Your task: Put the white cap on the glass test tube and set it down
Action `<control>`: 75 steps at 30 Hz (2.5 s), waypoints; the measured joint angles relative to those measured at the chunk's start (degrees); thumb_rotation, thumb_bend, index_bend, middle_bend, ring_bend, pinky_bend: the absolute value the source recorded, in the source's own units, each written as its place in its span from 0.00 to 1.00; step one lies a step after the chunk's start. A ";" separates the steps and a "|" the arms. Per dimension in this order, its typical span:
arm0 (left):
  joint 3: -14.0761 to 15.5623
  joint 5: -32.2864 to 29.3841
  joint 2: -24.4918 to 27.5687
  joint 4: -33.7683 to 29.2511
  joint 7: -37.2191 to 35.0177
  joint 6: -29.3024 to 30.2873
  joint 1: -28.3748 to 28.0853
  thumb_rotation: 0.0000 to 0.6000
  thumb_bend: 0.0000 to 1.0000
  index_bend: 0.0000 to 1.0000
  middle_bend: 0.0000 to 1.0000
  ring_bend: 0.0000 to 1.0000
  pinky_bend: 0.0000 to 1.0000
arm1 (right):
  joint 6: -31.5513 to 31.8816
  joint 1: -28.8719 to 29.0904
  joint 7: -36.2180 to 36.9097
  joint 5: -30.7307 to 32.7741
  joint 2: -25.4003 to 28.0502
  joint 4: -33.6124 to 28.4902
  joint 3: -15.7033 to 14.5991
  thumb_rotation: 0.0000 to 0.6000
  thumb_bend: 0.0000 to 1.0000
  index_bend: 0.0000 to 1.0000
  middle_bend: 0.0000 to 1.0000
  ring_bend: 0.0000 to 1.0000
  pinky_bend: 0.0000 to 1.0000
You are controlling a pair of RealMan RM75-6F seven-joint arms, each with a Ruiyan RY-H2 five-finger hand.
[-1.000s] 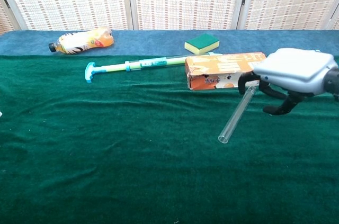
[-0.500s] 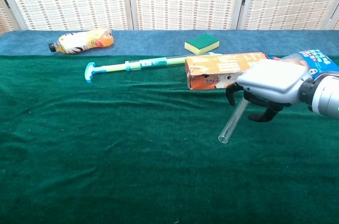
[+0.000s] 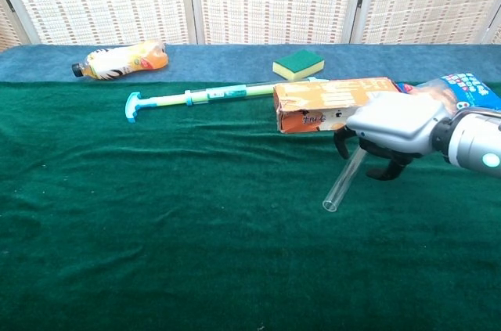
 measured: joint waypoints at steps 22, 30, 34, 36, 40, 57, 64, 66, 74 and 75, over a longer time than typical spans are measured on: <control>0.06 0.00 -0.32 0.68 -0.36 -0.34 0.20 1.00 0.45 0.53 0.99 0.92 0.87 | 0.06 1.13 -1.62 2.62 -1.35 2.05 -1.06 0.98 0.39 0.50 0.86 0.94 1.00; 0.12 0.03 -0.25 0.69 -0.51 -0.37 0.33 1.00 0.45 0.53 0.99 0.92 0.87 | -0.15 1.47 -1.58 3.28 -2.00 2.82 -1.39 0.99 0.39 0.53 0.86 0.94 1.00; 0.17 0.06 -0.20 0.77 -0.75 -0.51 0.35 1.00 0.45 0.53 0.99 0.92 0.87 | -0.07 1.57 -1.45 3.53 -2.04 2.82 -1.43 0.99 0.43 0.56 0.86 0.95 1.00; 0.20 0.16 -0.20 0.86 -0.83 -0.53 0.36 1.00 0.45 0.53 0.99 0.92 0.87 | -0.07 1.62 -1.37 3.69 -1.97 2.77 -1.41 0.98 0.49 0.59 0.87 0.95 1.00; 0.21 0.40 -0.17 0.87 -1.00 -0.43 0.39 1.00 0.45 0.53 0.99 0.92 0.87 | 0.14 1.67 -1.21 3.93 -1.51 2.26 -1.29 0.99 0.58 0.63 0.87 0.96 1.00; -1.48 4.28 1.20 -1.67 -7.29 2.16 -0.36 1.00 0.45 0.53 0.99 0.92 0.87 | 5.04 -1.24 8.01 4.27 6.12 -9.87 0.10 1.00 0.79 0.87 0.94 1.00 1.00; -2.91 7.05 2.11 -5.25 -13.15 2.62 -2.06 1.00 0.46 0.54 0.99 0.92 0.87 | 8.16 -3.69 14.96 6.06 5.64 -13.12 1.49 1.00 0.82 0.90 0.95 1.00 1.00; -3.52 7.80 2.22 -6.40 -14.64 3.03 -2.57 1.00 0.46 0.54 0.99 0.92 0.87 | 8.39 -4.07 17.24 7.06 4.81 -13.66 2.18 1.00 0.82 0.90 0.95 1.00 1.00; -5.42 9.52 1.45 -9.83 -16.90 5.97 -3.51 1.00 0.46 0.55 0.99 0.92 0.87 | 7.05 -3.81 22.27 12.26 0.47 -15.82 5.09 1.00 0.83 0.91 0.96 1.00 1.00; -5.58 9.58 1.30 -10.18 -17.08 6.17 -3.59 1.00 0.46 0.55 0.99 0.92 0.87 | 6.93 -3.68 22.44 12.76 -0.04 -15.92 5.34 1.00 0.84 0.91 0.96 1.00 1.00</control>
